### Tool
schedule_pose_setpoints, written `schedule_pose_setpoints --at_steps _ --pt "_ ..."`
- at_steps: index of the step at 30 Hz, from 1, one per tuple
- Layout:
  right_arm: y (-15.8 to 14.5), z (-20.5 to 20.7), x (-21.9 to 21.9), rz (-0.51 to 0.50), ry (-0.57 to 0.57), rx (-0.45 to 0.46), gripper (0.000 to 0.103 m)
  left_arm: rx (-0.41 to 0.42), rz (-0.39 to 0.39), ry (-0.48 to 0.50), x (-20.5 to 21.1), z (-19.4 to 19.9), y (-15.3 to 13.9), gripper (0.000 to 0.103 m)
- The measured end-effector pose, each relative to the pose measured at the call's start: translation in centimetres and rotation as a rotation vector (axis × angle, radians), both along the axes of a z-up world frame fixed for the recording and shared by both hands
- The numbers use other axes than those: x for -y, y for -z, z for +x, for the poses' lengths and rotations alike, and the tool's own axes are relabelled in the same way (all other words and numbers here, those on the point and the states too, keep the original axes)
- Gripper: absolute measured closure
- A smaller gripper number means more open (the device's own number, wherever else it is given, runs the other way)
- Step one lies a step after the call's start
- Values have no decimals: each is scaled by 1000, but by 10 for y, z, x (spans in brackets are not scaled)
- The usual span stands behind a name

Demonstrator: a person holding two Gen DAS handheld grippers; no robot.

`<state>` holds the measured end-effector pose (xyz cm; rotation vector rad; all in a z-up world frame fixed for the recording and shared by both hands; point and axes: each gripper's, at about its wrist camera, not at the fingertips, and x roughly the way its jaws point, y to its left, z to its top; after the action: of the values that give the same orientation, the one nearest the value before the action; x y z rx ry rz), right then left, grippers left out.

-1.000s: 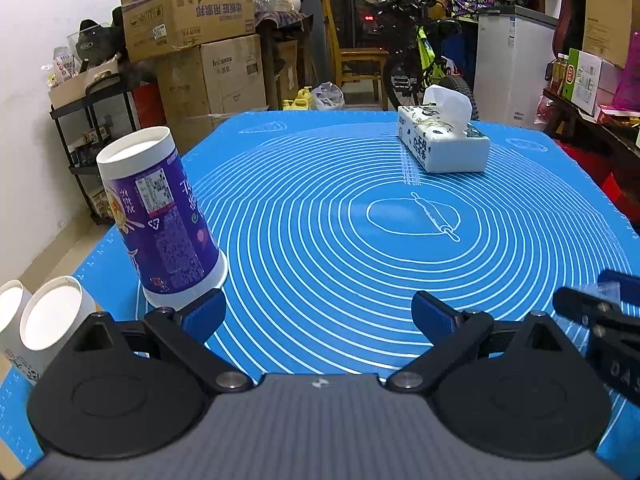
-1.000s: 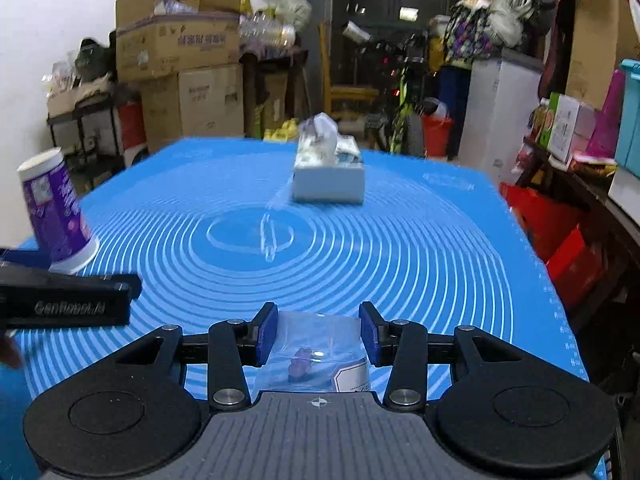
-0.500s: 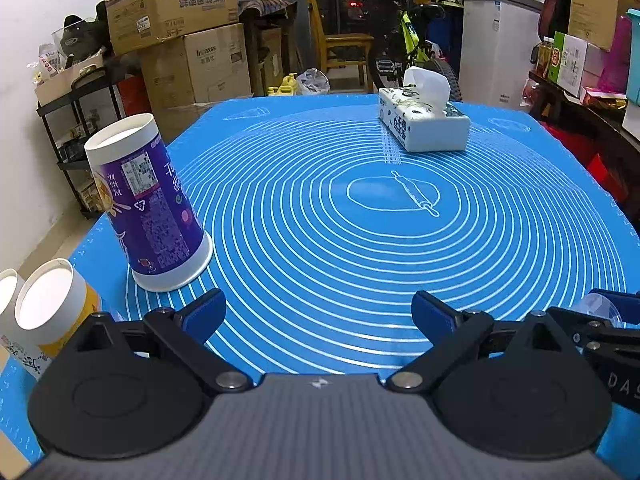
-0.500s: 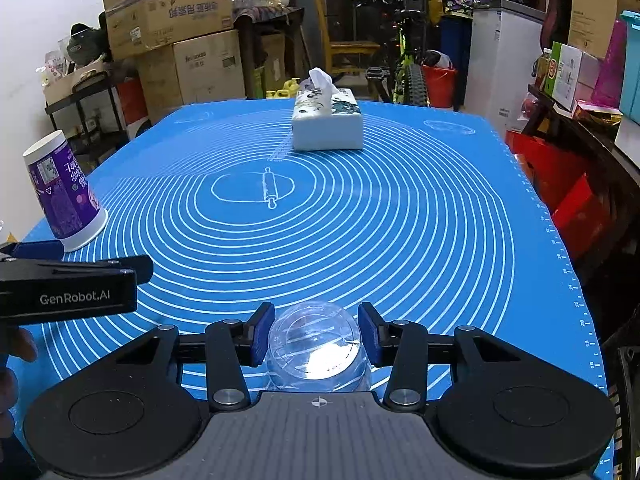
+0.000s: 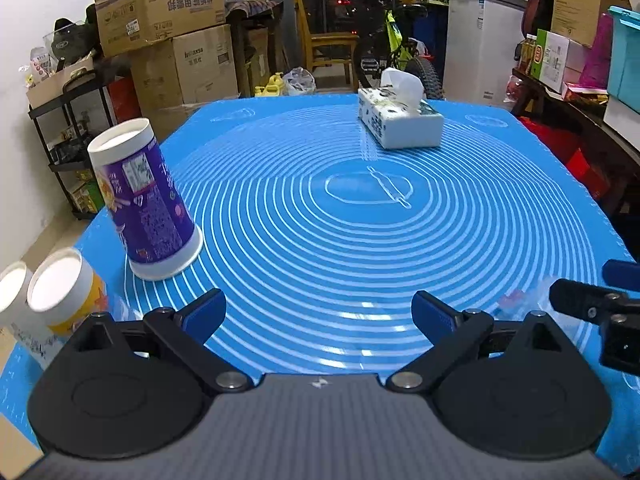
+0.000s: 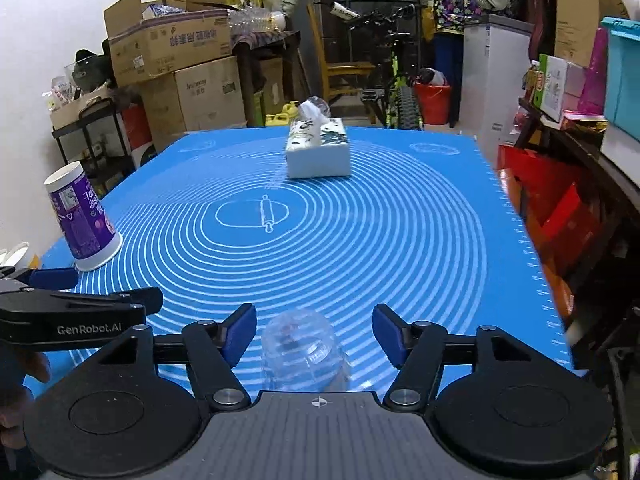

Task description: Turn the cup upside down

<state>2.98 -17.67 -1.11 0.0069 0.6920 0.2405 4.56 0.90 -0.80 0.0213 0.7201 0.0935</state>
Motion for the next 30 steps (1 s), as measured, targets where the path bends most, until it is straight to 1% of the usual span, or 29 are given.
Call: schedule_pose_setpoints --at_steps 2,5,9,20,24,30 --pt "-4 -9 3 -14 -2 -16 29 -11 -9 10 5 -7 0 5" --pt "-8 -23 9 -25 -1 -38 28 -5 -8 36 13 -19 0 5" --pt "-11 -42 19 -16 4 -53 28 -7 -7 65 22 -33 -2 5" --pt "-14 -85 33 -49 6 -50 27 -13 -11 118 38 -74 -6 5" --pt "-14 -96 37 -67 5 -48 27 -5 -7 127 42 -84 -7 5" --pt "-13 -108 42 -76 11 -47 27 -15 -6 131 44 -95 -6 5"
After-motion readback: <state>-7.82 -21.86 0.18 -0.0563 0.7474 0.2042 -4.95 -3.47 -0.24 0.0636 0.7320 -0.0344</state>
